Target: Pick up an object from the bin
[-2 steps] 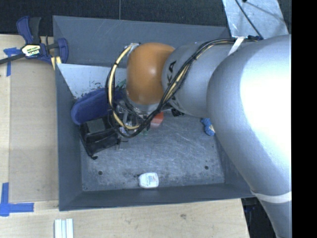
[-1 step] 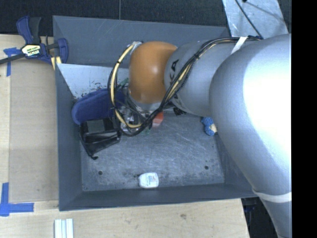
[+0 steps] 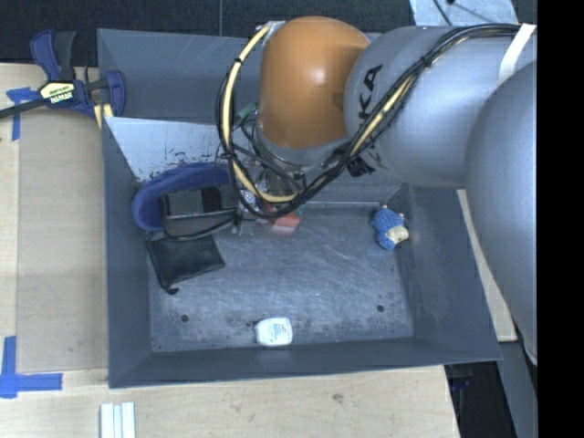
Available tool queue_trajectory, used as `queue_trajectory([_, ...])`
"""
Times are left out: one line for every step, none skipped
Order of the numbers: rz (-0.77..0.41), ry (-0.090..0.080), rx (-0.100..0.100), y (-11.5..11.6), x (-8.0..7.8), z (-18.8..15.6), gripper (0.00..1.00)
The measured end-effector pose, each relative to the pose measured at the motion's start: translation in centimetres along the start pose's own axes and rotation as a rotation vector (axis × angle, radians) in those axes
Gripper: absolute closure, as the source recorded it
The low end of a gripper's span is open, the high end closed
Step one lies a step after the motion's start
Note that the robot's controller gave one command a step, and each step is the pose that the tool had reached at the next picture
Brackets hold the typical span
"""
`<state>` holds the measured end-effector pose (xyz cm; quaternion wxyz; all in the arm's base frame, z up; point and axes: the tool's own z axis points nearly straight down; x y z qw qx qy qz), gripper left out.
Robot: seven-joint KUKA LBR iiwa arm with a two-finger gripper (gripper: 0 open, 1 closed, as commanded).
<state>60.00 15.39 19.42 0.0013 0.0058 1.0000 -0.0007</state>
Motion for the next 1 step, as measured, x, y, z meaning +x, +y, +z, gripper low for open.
queue_trajectory([-0.012,0.002,0.0,-0.76,2.5,-6.13,1.0])
